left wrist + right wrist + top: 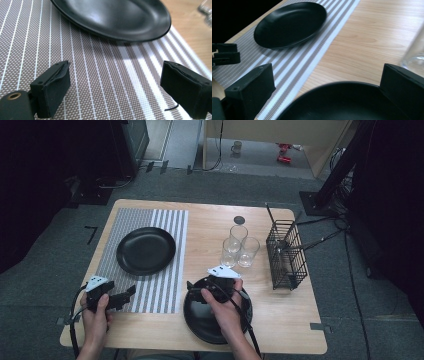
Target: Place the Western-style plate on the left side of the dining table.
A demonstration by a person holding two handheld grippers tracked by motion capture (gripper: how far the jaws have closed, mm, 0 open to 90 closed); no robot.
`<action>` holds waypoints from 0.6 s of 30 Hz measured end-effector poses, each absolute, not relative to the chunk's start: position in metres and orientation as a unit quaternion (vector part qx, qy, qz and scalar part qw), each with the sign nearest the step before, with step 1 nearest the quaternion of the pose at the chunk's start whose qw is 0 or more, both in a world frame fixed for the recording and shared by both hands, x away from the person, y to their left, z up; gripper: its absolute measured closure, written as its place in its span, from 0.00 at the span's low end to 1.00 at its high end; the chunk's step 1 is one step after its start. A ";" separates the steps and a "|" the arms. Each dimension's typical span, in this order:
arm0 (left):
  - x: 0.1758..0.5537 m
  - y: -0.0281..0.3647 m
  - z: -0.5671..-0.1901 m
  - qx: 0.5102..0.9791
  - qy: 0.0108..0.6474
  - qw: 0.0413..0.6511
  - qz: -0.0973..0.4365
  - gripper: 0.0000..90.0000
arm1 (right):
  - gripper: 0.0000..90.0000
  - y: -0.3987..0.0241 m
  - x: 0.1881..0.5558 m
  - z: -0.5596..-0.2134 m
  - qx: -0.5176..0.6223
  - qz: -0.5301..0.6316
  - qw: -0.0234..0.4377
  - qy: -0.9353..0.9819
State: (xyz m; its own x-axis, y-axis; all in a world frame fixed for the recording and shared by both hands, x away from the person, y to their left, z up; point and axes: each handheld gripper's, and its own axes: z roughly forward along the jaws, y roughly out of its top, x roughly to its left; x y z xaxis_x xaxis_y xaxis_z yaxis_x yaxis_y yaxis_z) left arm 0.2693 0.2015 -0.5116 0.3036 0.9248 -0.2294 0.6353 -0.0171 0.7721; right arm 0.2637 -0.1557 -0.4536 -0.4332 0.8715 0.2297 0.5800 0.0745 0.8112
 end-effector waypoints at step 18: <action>0.259 0.191 -0.518 0.725 0.549 0.360 0.208 0.11 | 0.00 -0.214 0.237 -0.457 0.545 0.439 0.198 0.686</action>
